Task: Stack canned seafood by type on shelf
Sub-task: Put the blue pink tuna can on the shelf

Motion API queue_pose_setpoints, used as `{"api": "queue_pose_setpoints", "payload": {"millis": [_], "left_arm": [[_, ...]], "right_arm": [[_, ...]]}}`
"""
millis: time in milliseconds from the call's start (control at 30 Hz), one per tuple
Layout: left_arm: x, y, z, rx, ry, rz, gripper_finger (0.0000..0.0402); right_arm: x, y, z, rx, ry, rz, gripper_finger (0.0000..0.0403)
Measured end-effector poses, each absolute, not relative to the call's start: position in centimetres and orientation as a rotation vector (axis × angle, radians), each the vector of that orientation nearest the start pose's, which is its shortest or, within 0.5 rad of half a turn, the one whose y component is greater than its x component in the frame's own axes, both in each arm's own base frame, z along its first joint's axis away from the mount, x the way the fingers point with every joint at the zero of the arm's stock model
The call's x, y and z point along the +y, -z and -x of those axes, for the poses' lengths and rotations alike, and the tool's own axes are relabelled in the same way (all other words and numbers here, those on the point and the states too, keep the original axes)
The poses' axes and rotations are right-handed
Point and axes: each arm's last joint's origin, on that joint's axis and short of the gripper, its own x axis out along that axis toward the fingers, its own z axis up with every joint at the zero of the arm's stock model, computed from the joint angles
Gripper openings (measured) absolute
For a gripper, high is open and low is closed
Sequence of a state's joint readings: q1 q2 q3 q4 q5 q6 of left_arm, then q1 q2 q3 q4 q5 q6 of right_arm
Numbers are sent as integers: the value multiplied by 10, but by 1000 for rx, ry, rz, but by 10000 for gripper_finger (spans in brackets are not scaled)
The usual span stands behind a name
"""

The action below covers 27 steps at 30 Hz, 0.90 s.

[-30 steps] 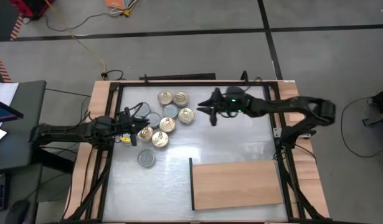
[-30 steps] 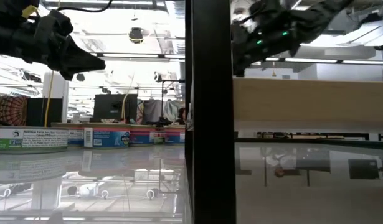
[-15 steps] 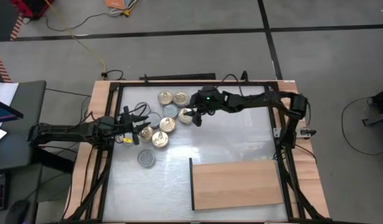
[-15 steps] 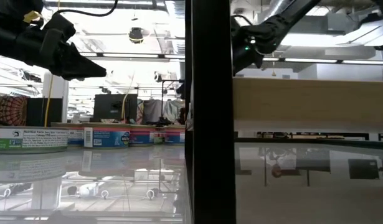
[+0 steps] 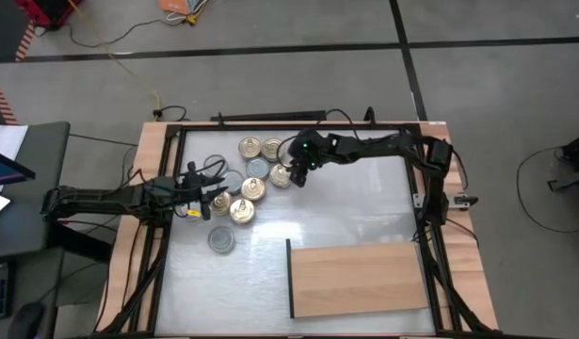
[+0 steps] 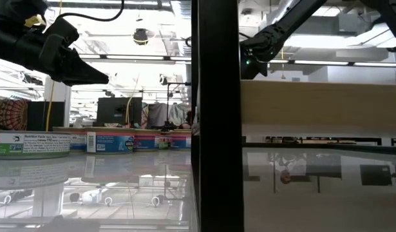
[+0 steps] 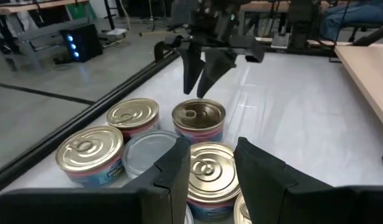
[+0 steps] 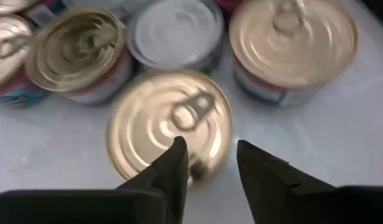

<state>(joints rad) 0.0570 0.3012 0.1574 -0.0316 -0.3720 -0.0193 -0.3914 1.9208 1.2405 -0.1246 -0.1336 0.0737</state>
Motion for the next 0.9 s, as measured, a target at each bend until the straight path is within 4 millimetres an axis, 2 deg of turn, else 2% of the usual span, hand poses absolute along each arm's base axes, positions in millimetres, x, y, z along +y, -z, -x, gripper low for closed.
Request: {"api": "queue_pose_setpoints", "payload": {"millis": [300, 567, 767, 900], "left_arm": [[17, -189, -111, 179, -429, -7, 120], [17, -189, -111, 179, -427, -6, 120], [16, -189, -112, 180, -403, 2, 120], [16, -187, -111, 196, -403, 1, 120]], "right_arm": [[-155, -161, -377, 806, 293, -306, 106], [-165, -150, -372, 855, 316, -349, 18], [-170, -139, -360, 956, 361, -407, 24], [-176, -137, -354, 959, 381, -423, 25]]}}
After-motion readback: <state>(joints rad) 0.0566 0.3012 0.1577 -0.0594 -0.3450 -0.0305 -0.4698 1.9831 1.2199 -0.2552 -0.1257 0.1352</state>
